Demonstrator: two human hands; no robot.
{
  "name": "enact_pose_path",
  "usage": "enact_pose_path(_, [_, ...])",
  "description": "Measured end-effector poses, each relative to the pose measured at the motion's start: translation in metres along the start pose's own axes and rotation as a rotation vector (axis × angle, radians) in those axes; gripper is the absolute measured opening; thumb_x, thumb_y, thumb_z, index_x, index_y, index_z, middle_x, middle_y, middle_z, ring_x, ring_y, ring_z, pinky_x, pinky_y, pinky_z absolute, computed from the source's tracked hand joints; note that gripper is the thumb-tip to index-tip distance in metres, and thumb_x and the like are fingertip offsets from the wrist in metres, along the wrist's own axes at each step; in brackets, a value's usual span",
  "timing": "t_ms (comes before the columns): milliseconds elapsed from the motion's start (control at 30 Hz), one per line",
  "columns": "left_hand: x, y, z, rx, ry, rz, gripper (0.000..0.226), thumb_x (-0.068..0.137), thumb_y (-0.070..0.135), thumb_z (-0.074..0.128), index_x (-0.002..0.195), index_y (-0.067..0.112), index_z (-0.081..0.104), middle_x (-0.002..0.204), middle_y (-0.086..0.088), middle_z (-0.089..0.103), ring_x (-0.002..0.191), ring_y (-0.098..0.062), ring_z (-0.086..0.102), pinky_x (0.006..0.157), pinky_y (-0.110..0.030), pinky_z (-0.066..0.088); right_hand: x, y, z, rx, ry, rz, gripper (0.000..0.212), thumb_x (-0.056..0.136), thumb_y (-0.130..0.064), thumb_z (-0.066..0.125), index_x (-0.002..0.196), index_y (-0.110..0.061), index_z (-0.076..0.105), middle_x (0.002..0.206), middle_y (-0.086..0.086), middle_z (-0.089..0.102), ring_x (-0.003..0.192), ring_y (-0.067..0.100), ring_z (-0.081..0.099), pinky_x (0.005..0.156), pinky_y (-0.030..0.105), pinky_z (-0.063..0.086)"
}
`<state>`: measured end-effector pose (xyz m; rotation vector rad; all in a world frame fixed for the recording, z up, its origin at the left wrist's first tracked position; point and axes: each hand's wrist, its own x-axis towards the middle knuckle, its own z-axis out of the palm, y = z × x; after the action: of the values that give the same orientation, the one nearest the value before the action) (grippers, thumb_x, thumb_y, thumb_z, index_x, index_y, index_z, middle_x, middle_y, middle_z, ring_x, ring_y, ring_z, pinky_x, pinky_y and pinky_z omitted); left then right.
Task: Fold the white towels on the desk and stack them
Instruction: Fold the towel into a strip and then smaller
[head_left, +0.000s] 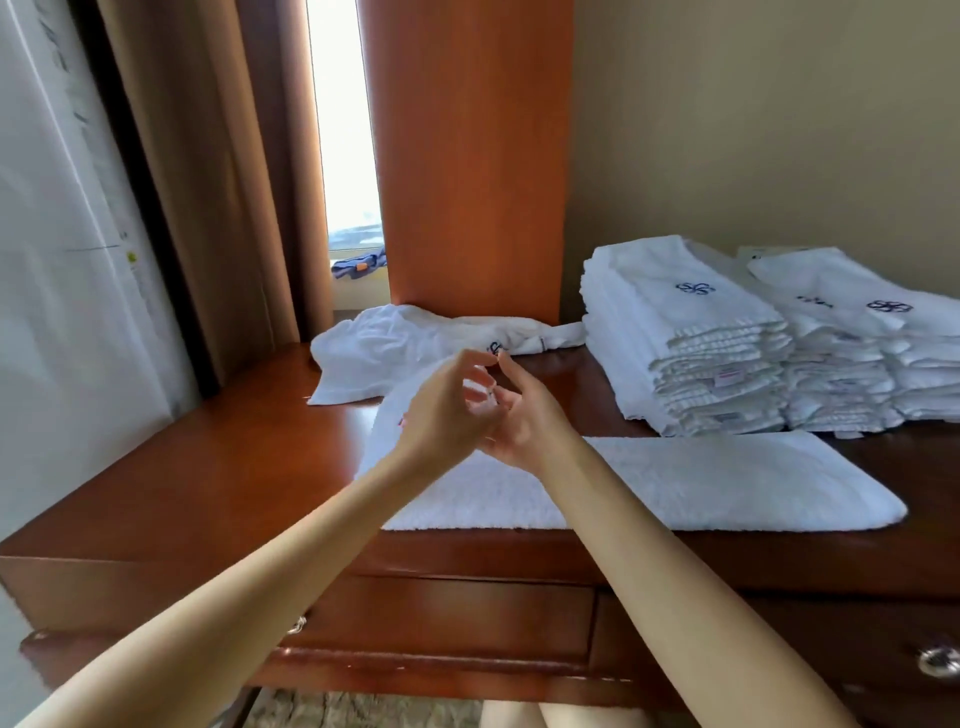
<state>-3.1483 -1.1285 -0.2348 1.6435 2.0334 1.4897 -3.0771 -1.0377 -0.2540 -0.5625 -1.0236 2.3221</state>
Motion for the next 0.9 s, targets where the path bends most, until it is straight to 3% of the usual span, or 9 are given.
enact_pose_path(133, [-0.009, 0.033, 0.062, -0.258, -0.053, 0.059, 0.039, 0.089, -0.003, 0.053, 0.122, 0.017, 0.054, 0.111, 0.0, 0.059, 0.1, -0.013, 0.061, 0.08, -0.016, 0.05, -0.032, -0.038, -0.061, -0.146, 0.108, -0.06, 0.03, 0.095, -0.042, 0.055, 0.101, -0.015, 0.068, 0.098, 0.004, 0.069, 0.092, 0.019, 0.067, 0.08, 0.029, 0.05])
enact_pose_path(233, [-0.009, 0.055, 0.103, -0.317, -0.155, 0.124, 0.042, 0.09, -0.002, 0.052, 0.126, 0.019, 0.053, 0.116, 0.0, 0.057, 0.1, -0.011, 0.062, 0.077, -0.011, 0.048, -0.059, -0.062, -0.109, -0.284, 0.169, -0.094, 0.016, 0.097, -0.024, 0.054, 0.103, -0.017, 0.067, 0.091, 0.003, 0.074, 0.084, 0.015, 0.07, 0.075, 0.027, 0.054])
enact_pose_path(333, [-0.007, 0.062, 0.137, -0.168, -0.196, 0.297, 0.041, 0.089, 0.003, 0.054, 0.126, 0.02, 0.054, 0.121, 0.005, 0.055, 0.109, -0.008, 0.056, 0.087, -0.019, 0.046, -0.086, -0.085, -0.157, -0.471, 0.413, -0.222, 0.028, 0.092, -0.011, 0.06, 0.12, -0.012, 0.065, 0.114, 0.008, 0.069, 0.108, 0.021, 0.063, 0.097, 0.038, 0.043])
enact_pose_path(400, [-0.004, 0.06, 0.155, -0.041, -0.194, 0.434, 0.041, 0.09, 0.01, 0.057, 0.129, 0.022, 0.053, 0.125, 0.008, 0.054, 0.112, -0.005, 0.052, 0.089, -0.019, 0.041, -0.107, -0.102, -0.187, -0.494, 0.485, -0.302, 0.028, 0.091, -0.002, 0.059, 0.117, -0.005, 0.067, 0.103, 0.011, 0.07, 0.093, 0.021, 0.067, 0.083, 0.032, 0.05])
enact_pose_path(500, [0.004, 0.049, 0.174, 0.127, -0.274, 0.494, 0.041, 0.095, 0.025, 0.055, 0.136, 0.026, 0.047, 0.134, 0.009, 0.052, 0.121, -0.009, 0.05, 0.103, -0.028, 0.034, -0.14, -0.127, -0.226, -0.597, 0.594, -0.349, 0.021, 0.088, 0.002, 0.06, 0.093, -0.014, 0.074, 0.091, 0.006, 0.072, 0.076, 0.013, 0.068, 0.072, 0.025, 0.054])
enact_pose_path(567, [0.008, 0.04, 0.185, 0.33, -0.352, 0.467, 0.045, 0.098, 0.035, 0.047, 0.142, 0.028, 0.04, 0.144, 0.009, 0.046, 0.132, -0.014, 0.043, 0.119, -0.046, 0.013, -0.156, -0.137, -0.255, -0.705, 0.771, -0.364, 0.017, 0.086, 0.003, 0.061, 0.091, -0.007, 0.074, 0.092, 0.008, 0.071, 0.076, 0.013, 0.067, 0.069, 0.024, 0.052])
enact_pose_path(633, [0.006, 0.031, 0.195, 0.532, -0.451, 0.406, 0.05, 0.1, 0.044, 0.037, 0.149, 0.033, 0.029, 0.156, 0.01, 0.029, 0.145, -0.015, 0.024, 0.117, -0.053, -0.005, -0.161, -0.137, -0.279, -0.834, 0.889, -0.335, 0.023, 0.087, 0.003, 0.056, 0.106, 0.002, 0.069, 0.106, 0.015, 0.069, 0.091, 0.02, 0.064, 0.078, 0.027, 0.049])
enact_pose_path(767, [0.004, 0.02, 0.209, 0.678, -0.623, 0.316, 0.055, 0.1, 0.052, 0.02, 0.153, 0.038, 0.012, 0.161, 0.012, 0.004, 0.149, -0.011, 0.001, 0.114, -0.059, -0.006, -0.156, -0.127, -0.294, -0.949, 0.896, -0.299, 0.039, 0.093, -0.017, 0.059, 0.132, -0.011, 0.056, 0.126, 0.004, 0.06, 0.112, 0.016, 0.056, 0.093, 0.026, 0.043])
enact_pose_path(900, [0.007, 0.022, 0.202, 0.672, -0.615, 0.278, 0.081, 0.083, 0.077, 0.011, 0.153, 0.038, 0.005, 0.162, 0.01, 0.0, 0.149, -0.012, -0.003, 0.114, -0.06, -0.008, -0.152, -0.131, -0.287, -1.015, 0.849, -0.48, 0.041, 0.088, -0.008, 0.066, 0.128, -0.012, 0.058, 0.126, 0.006, 0.061, 0.116, 0.02, 0.057, 0.1, 0.035, 0.046])
